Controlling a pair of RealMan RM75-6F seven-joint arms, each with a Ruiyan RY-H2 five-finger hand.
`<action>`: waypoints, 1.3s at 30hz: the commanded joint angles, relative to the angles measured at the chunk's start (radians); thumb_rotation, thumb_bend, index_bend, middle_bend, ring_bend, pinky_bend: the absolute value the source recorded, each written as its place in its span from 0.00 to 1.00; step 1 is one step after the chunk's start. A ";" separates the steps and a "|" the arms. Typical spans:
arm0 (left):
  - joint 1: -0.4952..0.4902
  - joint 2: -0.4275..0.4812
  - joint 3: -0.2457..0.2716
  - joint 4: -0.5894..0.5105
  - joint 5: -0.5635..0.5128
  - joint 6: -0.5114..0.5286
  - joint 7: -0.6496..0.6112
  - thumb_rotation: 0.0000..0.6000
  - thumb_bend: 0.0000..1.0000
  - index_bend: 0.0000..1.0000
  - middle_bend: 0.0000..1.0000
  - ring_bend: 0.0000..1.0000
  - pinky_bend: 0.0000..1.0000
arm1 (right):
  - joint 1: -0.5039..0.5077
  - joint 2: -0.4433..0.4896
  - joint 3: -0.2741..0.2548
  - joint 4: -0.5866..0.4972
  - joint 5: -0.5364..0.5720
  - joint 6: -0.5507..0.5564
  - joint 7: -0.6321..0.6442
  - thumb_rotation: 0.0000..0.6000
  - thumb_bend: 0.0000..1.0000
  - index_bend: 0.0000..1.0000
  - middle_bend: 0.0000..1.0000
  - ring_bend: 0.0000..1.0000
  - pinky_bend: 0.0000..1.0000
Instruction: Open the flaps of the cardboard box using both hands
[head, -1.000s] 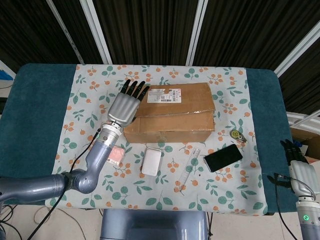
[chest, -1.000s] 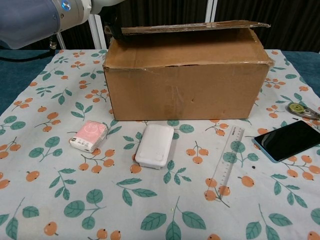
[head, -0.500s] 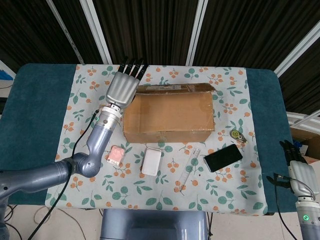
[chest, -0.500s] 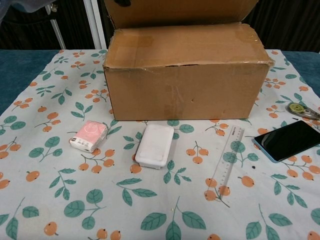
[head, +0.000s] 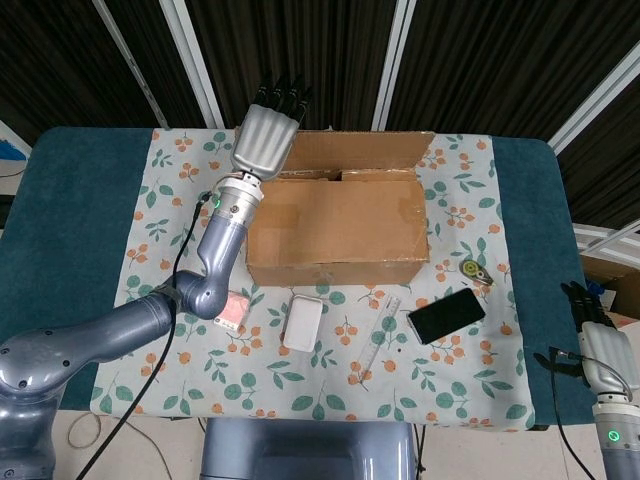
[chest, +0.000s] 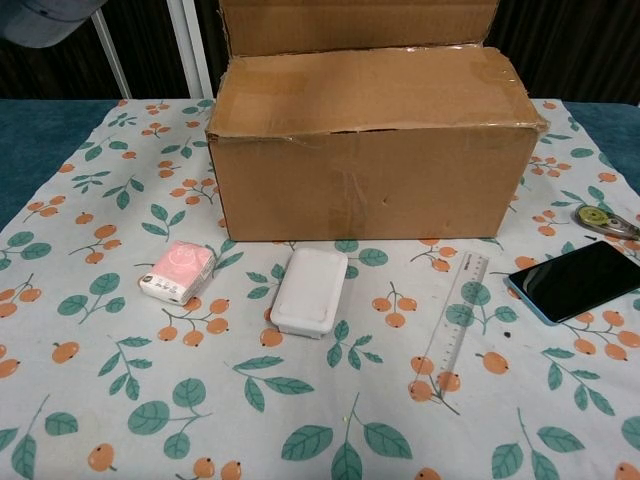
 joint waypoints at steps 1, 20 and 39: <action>-0.037 -0.043 0.005 0.092 0.001 -0.035 -0.003 1.00 0.29 0.00 0.00 0.00 0.02 | 0.000 0.003 0.001 -0.003 0.004 -0.004 0.004 1.00 0.18 0.00 0.00 0.00 0.21; -0.179 -0.241 0.007 0.558 0.028 -0.242 -0.081 1.00 0.29 0.00 0.00 0.00 0.02 | -0.002 0.022 0.001 -0.018 0.028 -0.021 0.021 1.00 0.18 0.00 0.00 0.00 0.21; -0.022 0.059 0.009 -0.012 0.029 -0.200 -0.164 1.00 0.49 0.00 0.00 0.00 0.08 | -0.004 0.026 0.000 -0.020 0.022 -0.016 0.029 1.00 0.21 0.00 0.00 0.00 0.21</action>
